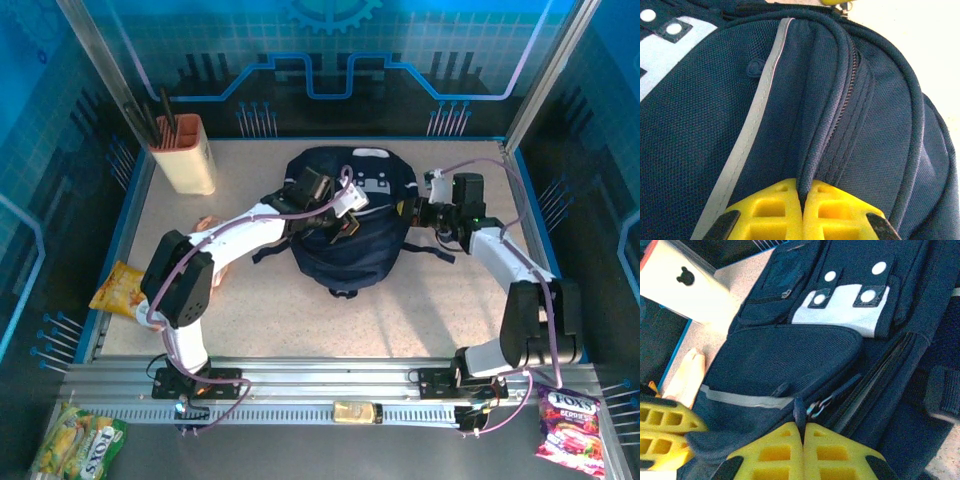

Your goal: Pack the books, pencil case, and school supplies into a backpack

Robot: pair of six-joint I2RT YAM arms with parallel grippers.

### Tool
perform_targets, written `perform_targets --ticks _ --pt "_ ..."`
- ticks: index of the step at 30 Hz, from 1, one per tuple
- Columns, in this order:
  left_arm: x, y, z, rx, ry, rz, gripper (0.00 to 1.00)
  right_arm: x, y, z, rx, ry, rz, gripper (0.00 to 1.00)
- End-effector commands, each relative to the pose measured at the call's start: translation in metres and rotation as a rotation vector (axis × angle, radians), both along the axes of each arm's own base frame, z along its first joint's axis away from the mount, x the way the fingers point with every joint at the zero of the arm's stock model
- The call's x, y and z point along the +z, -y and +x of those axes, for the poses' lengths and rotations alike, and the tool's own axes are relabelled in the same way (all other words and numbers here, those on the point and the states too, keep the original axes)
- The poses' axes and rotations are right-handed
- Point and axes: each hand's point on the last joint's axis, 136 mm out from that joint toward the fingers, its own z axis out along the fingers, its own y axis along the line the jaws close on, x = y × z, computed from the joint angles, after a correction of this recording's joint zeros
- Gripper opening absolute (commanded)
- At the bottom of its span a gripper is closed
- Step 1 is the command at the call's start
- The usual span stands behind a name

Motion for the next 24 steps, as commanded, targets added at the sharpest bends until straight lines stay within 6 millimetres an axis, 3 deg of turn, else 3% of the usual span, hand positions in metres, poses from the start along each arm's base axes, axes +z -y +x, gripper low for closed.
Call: perform_targets --ticks 1,12,20,24 --pt "0.024 0.006 0.030 0.069 0.017 -0.070 0.00 0.026 -0.022 -0.018 0.078 0.082 0.069 0.00" --pt "0.038 0.031 0.049 0.091 -0.080 -0.151 0.00 0.031 -0.053 -0.052 0.178 0.160 0.071 0.00" --pt "0.052 0.041 0.072 0.166 -0.136 -0.213 0.00 0.020 -0.095 -0.068 0.282 0.174 0.095 0.00" --pt "0.055 0.043 0.079 0.187 -0.162 -0.246 0.00 0.015 -0.103 -0.070 0.298 0.162 0.104 0.00"
